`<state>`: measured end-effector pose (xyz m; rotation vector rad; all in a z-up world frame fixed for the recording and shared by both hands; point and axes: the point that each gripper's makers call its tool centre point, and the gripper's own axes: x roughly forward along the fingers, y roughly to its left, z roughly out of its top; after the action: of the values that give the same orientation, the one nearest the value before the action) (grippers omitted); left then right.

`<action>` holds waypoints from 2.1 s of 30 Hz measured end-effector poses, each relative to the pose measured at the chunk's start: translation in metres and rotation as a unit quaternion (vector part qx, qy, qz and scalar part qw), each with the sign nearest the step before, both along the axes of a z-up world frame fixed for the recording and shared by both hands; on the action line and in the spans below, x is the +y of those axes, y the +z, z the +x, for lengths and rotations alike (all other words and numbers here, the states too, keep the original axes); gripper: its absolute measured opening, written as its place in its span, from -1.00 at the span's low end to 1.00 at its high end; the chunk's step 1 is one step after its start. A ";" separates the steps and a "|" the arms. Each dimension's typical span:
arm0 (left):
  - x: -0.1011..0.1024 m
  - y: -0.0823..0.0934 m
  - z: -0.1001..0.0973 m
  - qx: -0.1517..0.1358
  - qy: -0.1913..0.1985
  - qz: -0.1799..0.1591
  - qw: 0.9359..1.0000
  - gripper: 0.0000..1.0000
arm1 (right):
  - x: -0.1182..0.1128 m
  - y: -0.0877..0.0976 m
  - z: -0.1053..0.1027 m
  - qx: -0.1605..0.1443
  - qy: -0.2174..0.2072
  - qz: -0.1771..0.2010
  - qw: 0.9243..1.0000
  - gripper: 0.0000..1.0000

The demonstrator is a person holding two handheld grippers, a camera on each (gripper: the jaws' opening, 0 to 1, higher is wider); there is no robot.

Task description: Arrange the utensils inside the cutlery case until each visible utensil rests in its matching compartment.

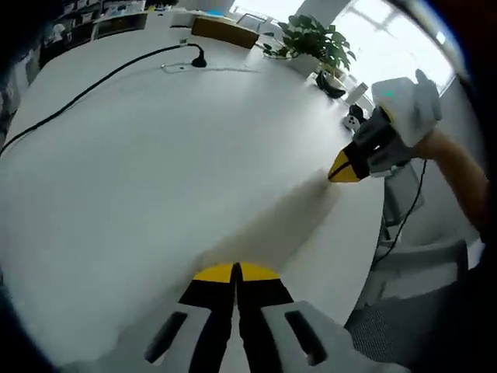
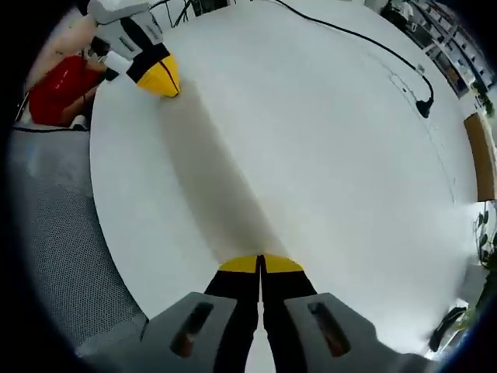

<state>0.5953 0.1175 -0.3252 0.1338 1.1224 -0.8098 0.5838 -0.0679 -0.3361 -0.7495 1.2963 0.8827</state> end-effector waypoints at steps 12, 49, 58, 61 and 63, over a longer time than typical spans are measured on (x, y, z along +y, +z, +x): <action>-0.009 -0.004 0.006 -0.013 -0.004 0.040 0.999 -1.00 | 0.001 0.001 0.002 0.033 -0.032 0.013 0.999 -1.00; -0.018 -0.018 -0.006 -0.275 -0.310 0.065 0.908 -0.13 | 0.021 -0.027 -0.022 -0.026 0.236 0.075 0.969 -0.20; -0.016 -0.019 -0.024 -0.259 -0.296 0.055 0.918 -0.15 | 0.027 -0.027 -0.033 -0.025 0.240 0.068 0.968 -0.21; -0.006 -0.019 -0.037 -0.260 -0.292 0.053 0.919 -0.15 | 0.034 -0.026 -0.042 -0.025 0.251 0.074 0.965 -0.21; 0.000 -0.019 -0.044 -0.259 -0.289 0.049 0.920 -0.15 | 0.040 -0.026 -0.050 -0.025 0.257 0.076 0.963 -0.21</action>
<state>0.5516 0.1175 -0.3439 0.7507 0.6116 -1.1538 0.5343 -0.0275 -0.3624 -0.9990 0.9866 1.3531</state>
